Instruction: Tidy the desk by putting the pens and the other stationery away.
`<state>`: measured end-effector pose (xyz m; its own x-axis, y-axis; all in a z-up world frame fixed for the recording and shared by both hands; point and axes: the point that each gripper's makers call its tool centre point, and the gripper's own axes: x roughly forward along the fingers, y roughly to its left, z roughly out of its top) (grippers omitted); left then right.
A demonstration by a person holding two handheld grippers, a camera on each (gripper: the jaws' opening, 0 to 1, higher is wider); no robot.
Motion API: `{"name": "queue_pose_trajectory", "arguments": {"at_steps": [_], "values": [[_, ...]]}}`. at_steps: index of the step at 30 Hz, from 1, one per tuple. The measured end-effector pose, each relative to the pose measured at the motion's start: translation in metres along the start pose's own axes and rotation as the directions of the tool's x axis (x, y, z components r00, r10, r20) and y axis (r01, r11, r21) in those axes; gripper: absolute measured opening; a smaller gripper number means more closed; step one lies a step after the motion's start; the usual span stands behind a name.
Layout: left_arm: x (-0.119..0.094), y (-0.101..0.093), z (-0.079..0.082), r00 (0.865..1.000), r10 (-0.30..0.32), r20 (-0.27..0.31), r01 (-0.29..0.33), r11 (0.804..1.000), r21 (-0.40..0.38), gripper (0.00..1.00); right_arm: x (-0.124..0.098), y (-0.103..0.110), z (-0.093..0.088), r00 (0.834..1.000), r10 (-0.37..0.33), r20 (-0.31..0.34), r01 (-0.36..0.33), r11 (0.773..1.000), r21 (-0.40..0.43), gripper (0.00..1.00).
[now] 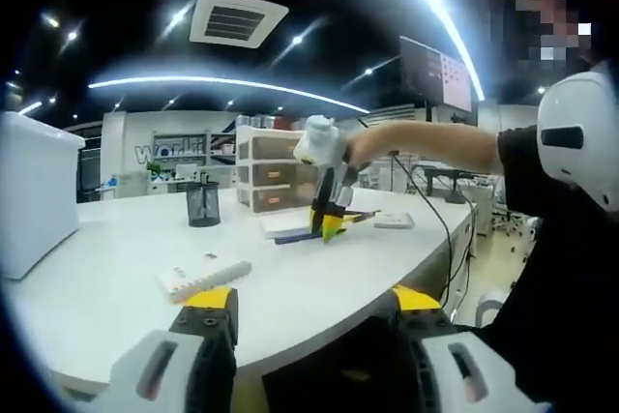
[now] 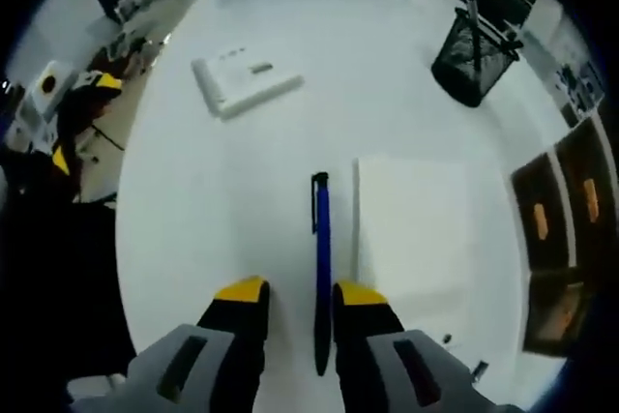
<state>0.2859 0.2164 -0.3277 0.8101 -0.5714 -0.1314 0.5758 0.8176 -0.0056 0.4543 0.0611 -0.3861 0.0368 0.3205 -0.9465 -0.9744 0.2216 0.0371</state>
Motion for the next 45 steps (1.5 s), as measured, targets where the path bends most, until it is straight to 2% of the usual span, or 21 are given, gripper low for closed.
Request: {"name": "queue_pose_trajectory", "arguments": {"at_steps": [10,14,24,28,29,30,33,38,45], "values": [[0.001,-0.003,0.0,1.0,-0.01,-0.001,0.01,1.0,0.003,0.62,0.0,-0.005,-0.001,0.999,-0.019,-0.036,0.018,1.0,-0.024,0.15],[0.002,-0.007,-0.001,1.0,-0.021,-0.004,0.021,1.0,0.006,0.62,0.001,-0.004,-0.001,0.999,-0.014,-0.05,0.012,0.999,-0.041,0.05],[0.002,-0.008,0.0,1.0,-0.026,-0.002,0.026,1.0,0.005,0.61,0.002,-0.003,0.0,0.994,-0.058,-0.088,0.053,0.997,-0.062,0.04],[0.001,-0.009,0.001,1.0,-0.028,0.0,0.028,1.0,0.003,0.61,0.001,-0.003,0.0,0.991,-0.094,-0.091,0.085,0.991,-0.1,0.04],[0.001,-0.009,0.001,1.0,-0.028,0.002,0.028,1.0,0.001,0.61,0.0,-0.01,0.008,0.989,-0.138,-0.051,0.131,0.983,-0.129,0.04],[0.001,-0.009,0.001,1.0,-0.029,0.004,0.029,1.0,-0.001,0.61,-0.001,-0.01,0.01,0.988,-0.149,-0.037,0.145,0.984,-0.109,0.03],[0.001,-0.009,0.001,1.0,-0.03,0.007,0.03,1.0,-0.008,0.61,-0.003,-0.004,0.009,0.991,-0.125,-0.044,0.119,0.985,-0.124,0.03],[0.002,-0.01,0.001,0.999,-0.035,0.009,0.035,0.999,-0.01,0.61,-0.008,-0.001,0.01,0.992,-0.129,-0.019,0.125,0.983,-0.132,0.03],[0.002,-0.01,0.006,0.999,-0.043,0.032,0.044,0.998,-0.04,0.6,-0.03,0.002,0.015,0.986,-0.139,0.09,0.147,0.985,-0.092,0.04]]}}
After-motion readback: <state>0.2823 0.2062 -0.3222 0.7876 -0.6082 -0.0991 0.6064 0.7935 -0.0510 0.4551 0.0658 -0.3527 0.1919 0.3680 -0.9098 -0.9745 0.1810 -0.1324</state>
